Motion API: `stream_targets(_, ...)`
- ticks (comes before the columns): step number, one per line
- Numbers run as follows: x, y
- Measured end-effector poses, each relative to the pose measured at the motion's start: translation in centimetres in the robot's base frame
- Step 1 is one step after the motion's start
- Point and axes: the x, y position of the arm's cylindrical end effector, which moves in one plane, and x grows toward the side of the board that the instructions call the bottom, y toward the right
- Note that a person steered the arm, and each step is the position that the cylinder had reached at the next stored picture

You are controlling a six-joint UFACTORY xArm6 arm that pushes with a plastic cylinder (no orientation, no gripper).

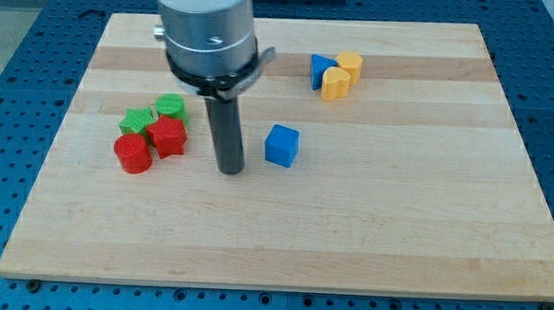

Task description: Move blue cube closer to yellow heart

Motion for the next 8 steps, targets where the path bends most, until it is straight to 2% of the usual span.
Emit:
stream_targets(2,-4.4,11.3)
stream_targets(3,-5.2,15.2)
stream_targets(4,-5.0,15.0)
stream_targets(5,-3.4,11.9)
stream_targets(7,-1.6,1.6)
stream_targets(8,-3.0,0.0)
